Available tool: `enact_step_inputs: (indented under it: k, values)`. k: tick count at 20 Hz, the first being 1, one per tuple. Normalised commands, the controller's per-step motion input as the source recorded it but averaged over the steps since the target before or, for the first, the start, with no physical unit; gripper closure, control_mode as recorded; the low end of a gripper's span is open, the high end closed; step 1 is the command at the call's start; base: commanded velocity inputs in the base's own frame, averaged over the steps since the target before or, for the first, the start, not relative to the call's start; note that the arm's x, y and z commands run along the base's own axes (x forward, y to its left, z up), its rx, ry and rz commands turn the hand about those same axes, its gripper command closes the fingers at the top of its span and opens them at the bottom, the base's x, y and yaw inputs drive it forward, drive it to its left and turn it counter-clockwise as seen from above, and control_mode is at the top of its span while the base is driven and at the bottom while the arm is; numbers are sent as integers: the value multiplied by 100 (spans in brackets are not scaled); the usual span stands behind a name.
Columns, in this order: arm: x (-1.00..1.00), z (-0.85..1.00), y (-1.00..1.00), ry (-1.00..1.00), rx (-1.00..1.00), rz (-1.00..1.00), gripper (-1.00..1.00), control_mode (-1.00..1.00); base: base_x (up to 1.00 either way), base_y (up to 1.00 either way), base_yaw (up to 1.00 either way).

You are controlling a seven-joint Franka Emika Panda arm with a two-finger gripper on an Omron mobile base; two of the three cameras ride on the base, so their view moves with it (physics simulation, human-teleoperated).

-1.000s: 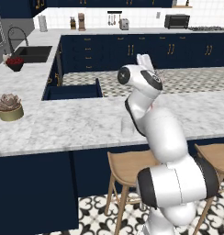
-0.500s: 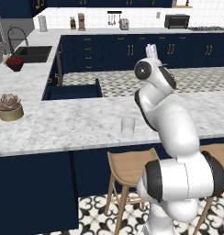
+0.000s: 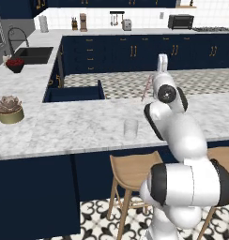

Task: Take a straw from the drawer in front and place it inside the glass cup on the dining counter.

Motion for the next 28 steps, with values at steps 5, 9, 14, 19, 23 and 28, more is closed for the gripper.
enact_step_inputs:
  k: [5, 9, 14, 19, 23, 28]
  values:
    - [16, -36, 25, -4, 2, 41, 100, -100, 0, 0, 0]
    - [18, -21, 1, 0, 3, 44, 100, -100, 0, 0, 0]
    - [9, 11, -17, -6, 15, 36, 100, -100, 0, 0, 0]
    - [0, 12, -38, -12, 2, 28, 100, -100, 0, 0, 0]
    - [0, -13, -61, -14, 0, 28, 100, -100, 0, 0, 0]
    - [5, -3, -50, -18, 0, 27, 100, -100, 0, 0, 0]
